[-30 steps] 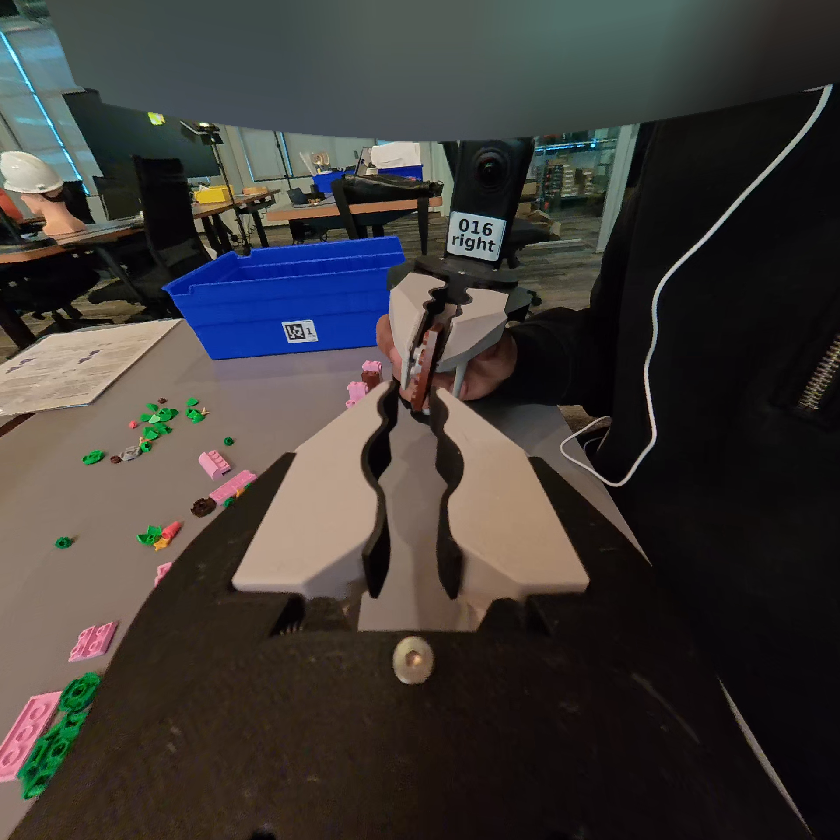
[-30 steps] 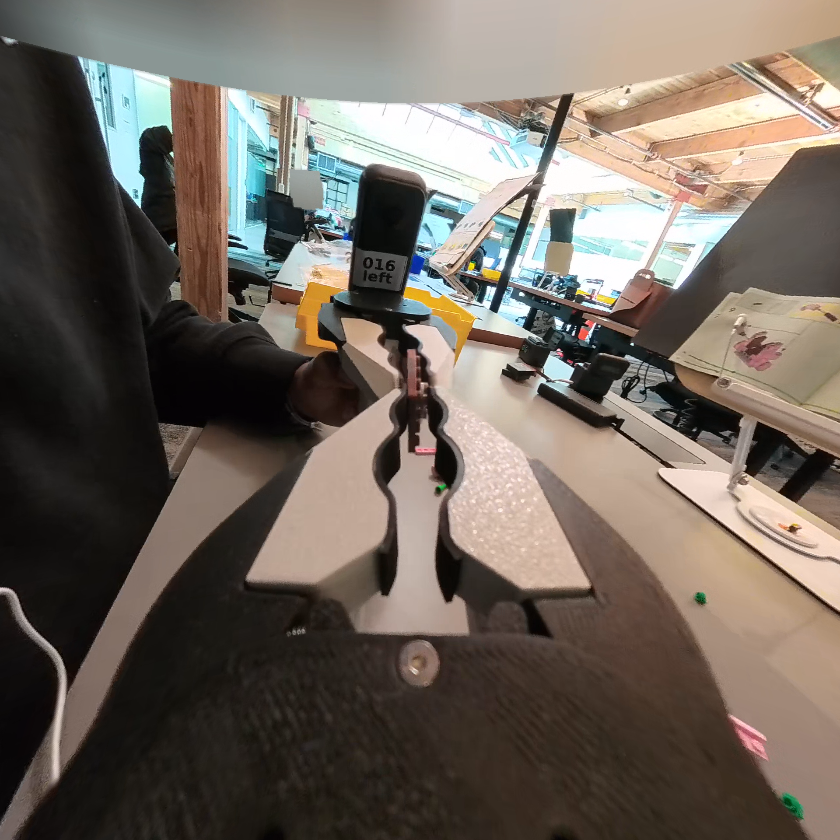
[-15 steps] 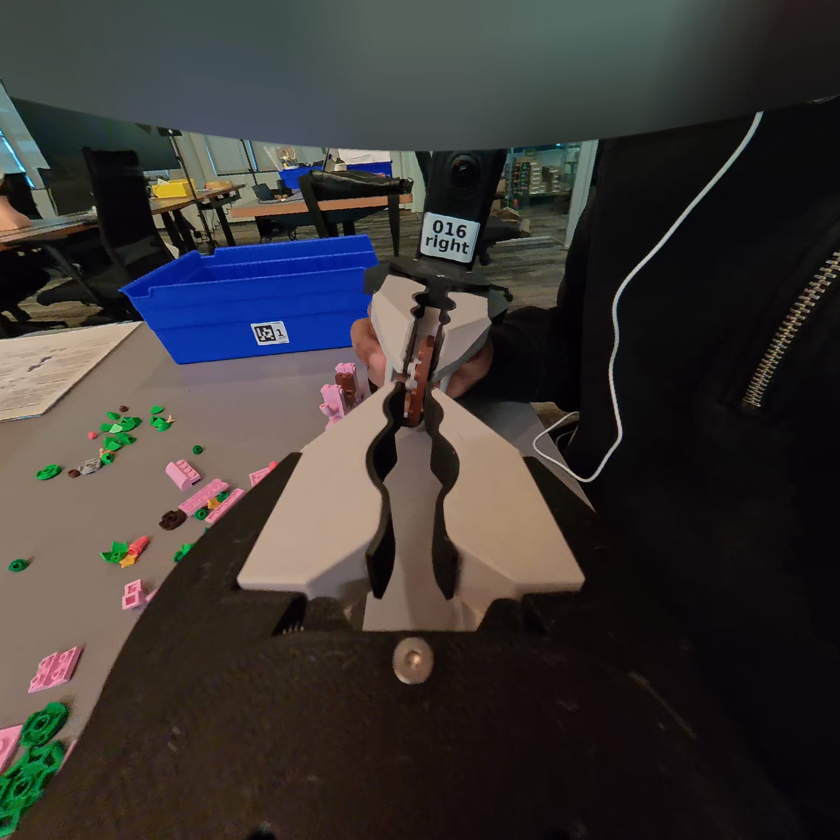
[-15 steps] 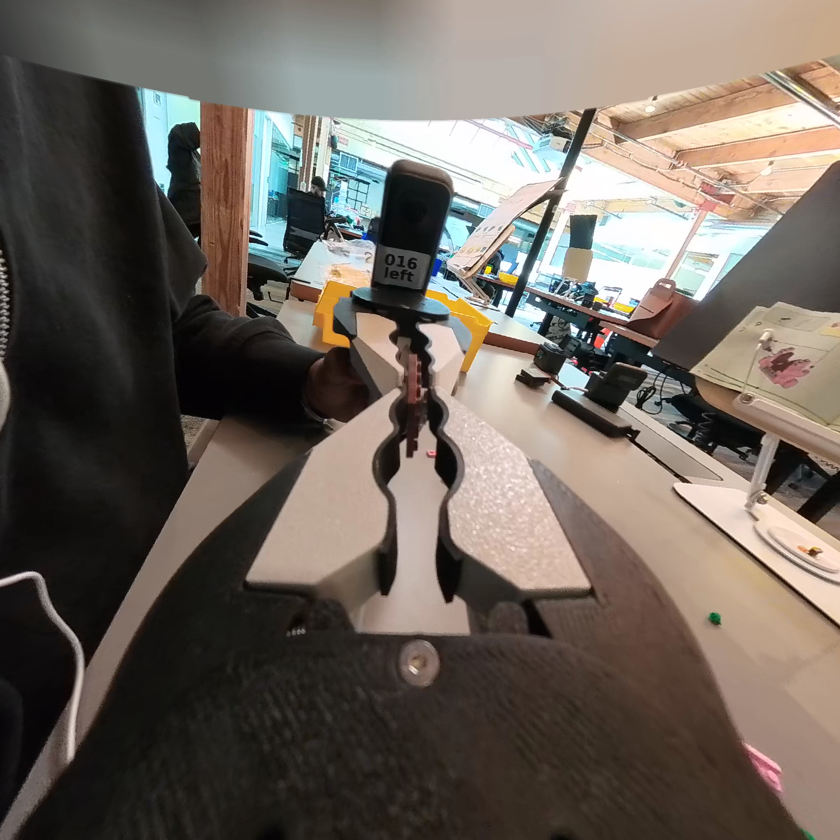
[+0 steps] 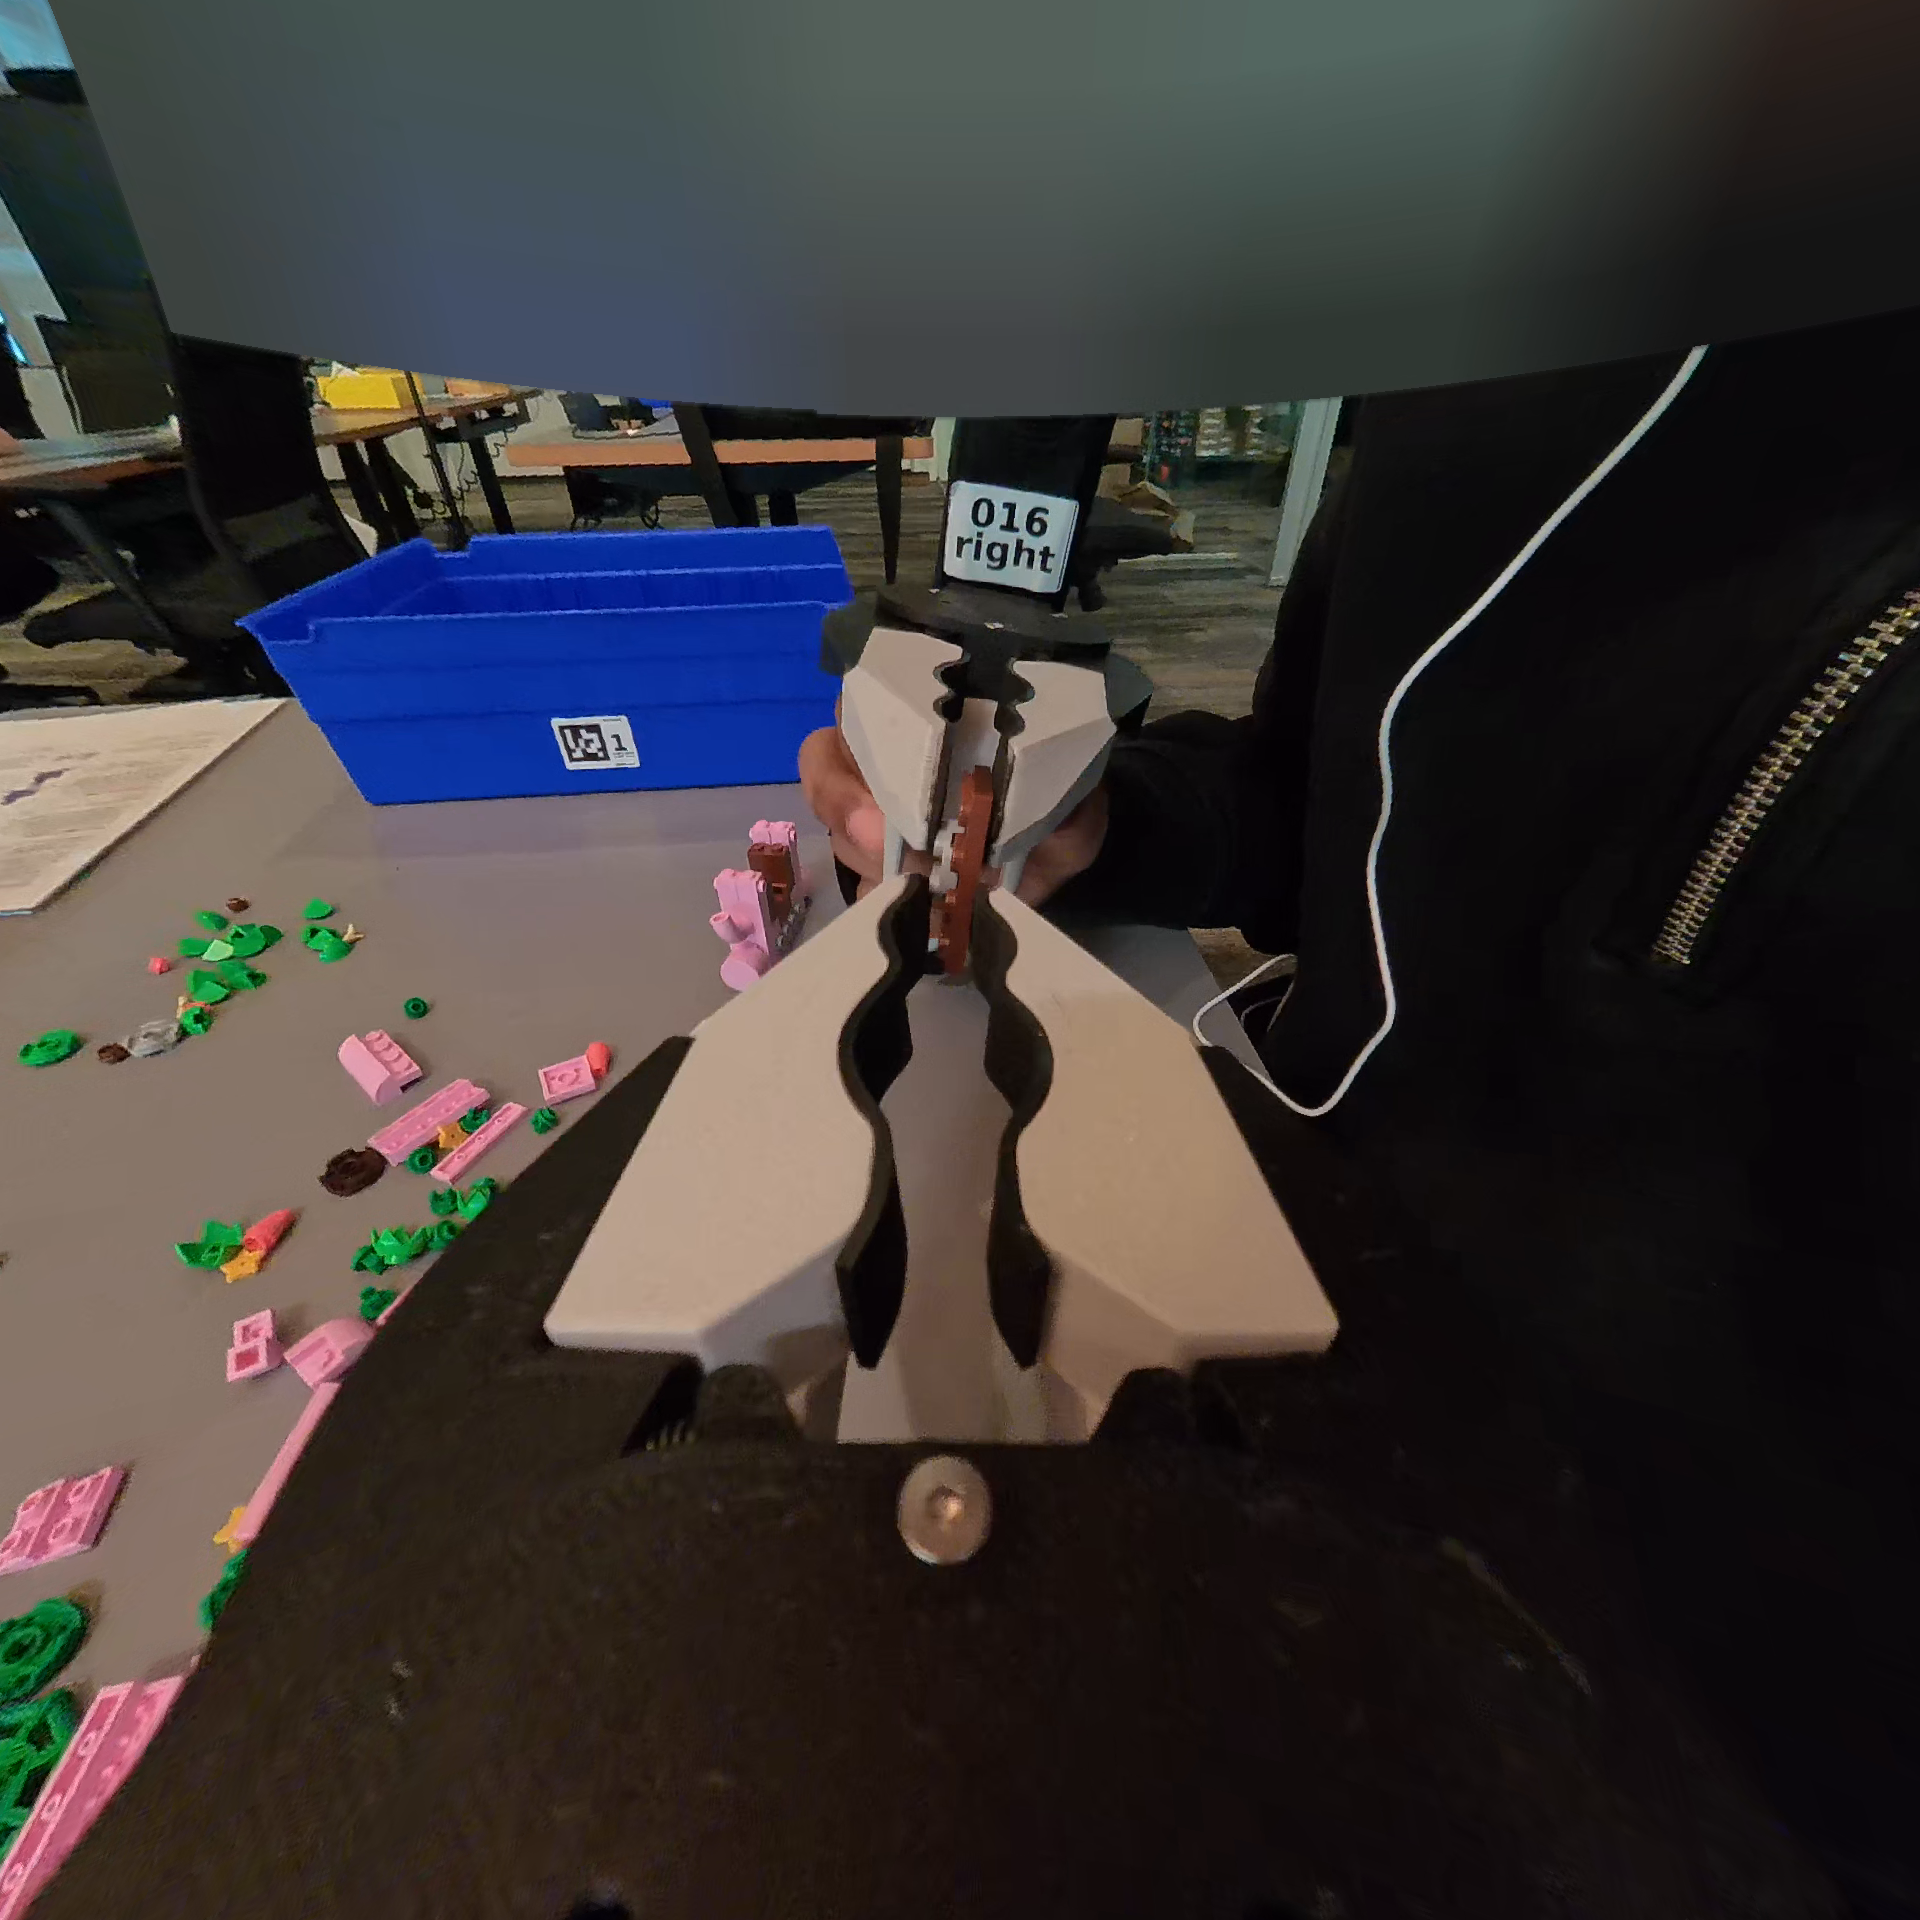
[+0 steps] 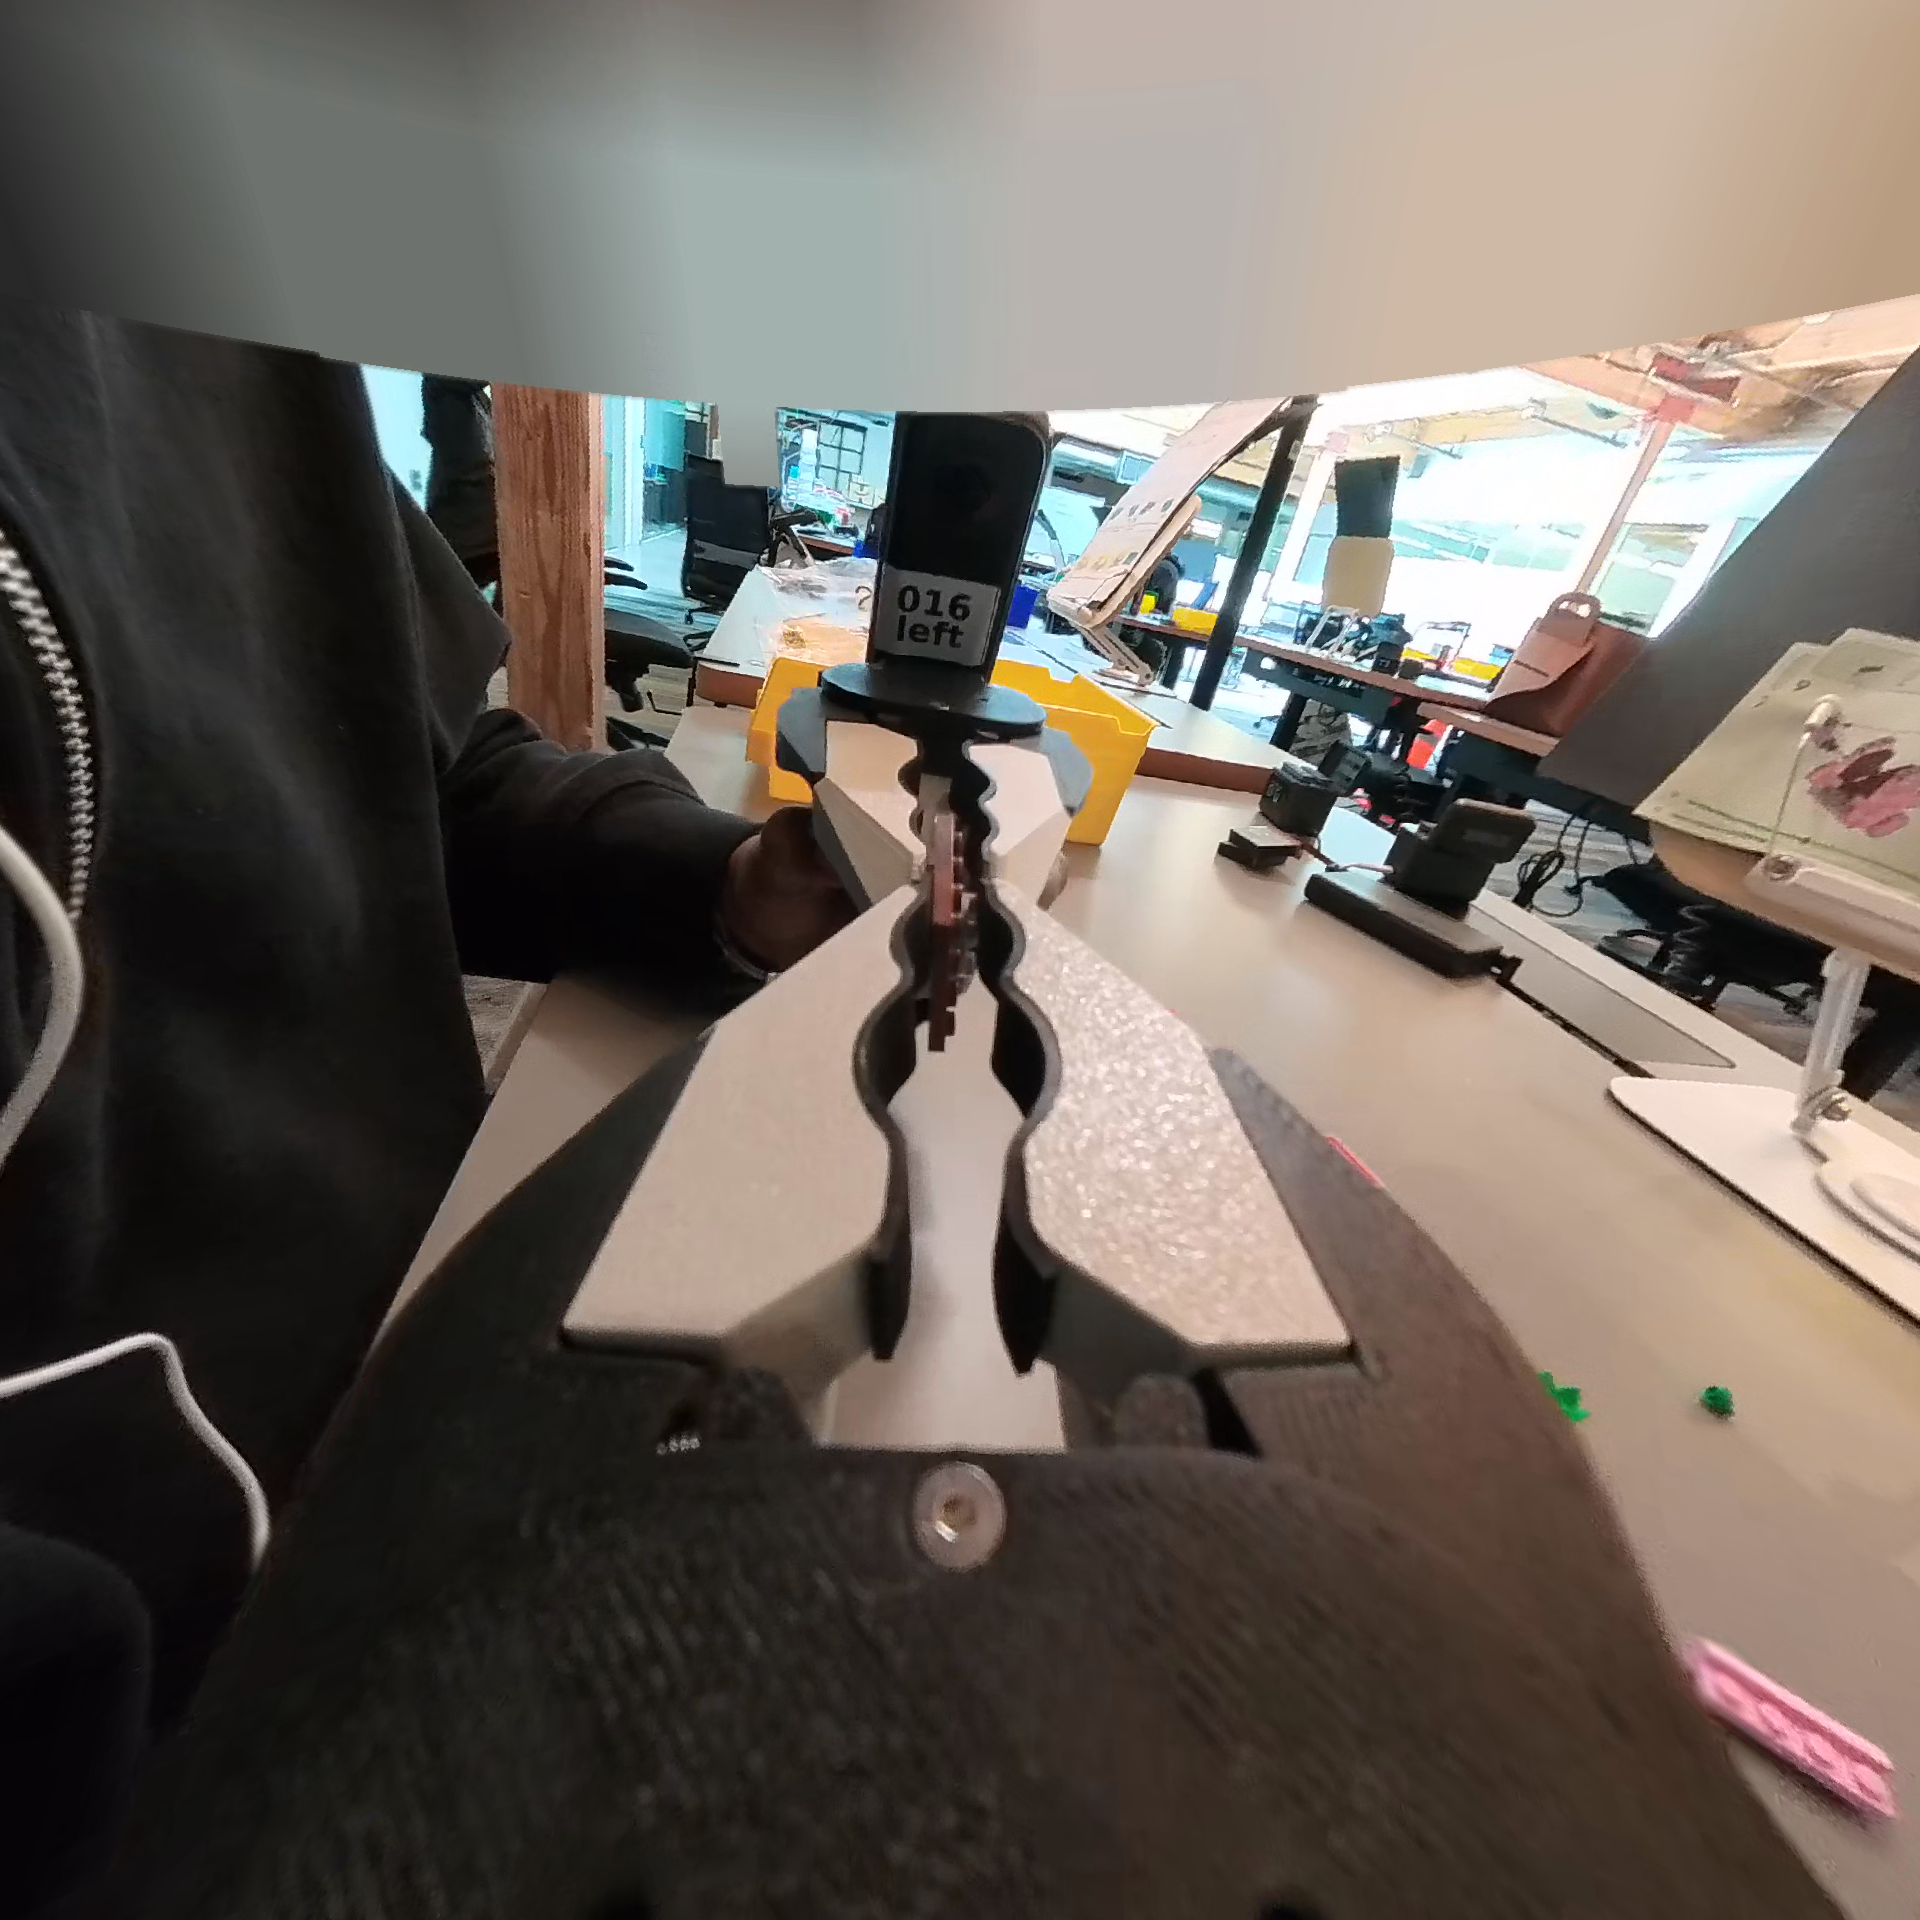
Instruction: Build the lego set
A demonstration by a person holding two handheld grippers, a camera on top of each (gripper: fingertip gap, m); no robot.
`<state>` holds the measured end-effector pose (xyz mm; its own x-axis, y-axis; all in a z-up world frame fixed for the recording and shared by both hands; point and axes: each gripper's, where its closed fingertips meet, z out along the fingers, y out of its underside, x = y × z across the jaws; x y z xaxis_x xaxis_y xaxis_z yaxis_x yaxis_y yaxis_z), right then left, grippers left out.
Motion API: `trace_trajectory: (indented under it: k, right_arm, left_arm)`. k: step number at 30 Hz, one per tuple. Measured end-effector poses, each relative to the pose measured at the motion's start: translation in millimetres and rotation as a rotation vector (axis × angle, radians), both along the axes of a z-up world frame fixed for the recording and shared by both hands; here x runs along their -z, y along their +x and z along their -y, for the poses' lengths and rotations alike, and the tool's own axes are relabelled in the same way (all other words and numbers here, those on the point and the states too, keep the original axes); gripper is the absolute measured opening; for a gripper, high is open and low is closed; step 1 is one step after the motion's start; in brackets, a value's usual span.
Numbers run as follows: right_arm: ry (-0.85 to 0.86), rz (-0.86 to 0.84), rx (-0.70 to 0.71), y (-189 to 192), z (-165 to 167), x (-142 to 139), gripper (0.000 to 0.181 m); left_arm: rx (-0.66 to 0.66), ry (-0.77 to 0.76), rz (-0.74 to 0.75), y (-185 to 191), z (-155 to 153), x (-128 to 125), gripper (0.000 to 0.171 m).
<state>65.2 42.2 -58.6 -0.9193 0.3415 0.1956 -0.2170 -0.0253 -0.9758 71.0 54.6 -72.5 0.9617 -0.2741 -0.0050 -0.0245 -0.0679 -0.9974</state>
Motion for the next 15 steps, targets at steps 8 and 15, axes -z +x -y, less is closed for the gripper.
trace_trajectory:
  k: [8,15]
  right_arm:
    - [0.019,0.021,0.007,-0.5,0.1,2.4,0.005]
    - [0.022,0.076,-0.016,-0.1,-0.1,4.8,0.006]
  left_arm:
    - [0.006,-0.024,0.023,-0.2,0.0,2.2,0.004]
    - [0.013,-0.028,0.025,0.6,-0.4,3.7,0.004]
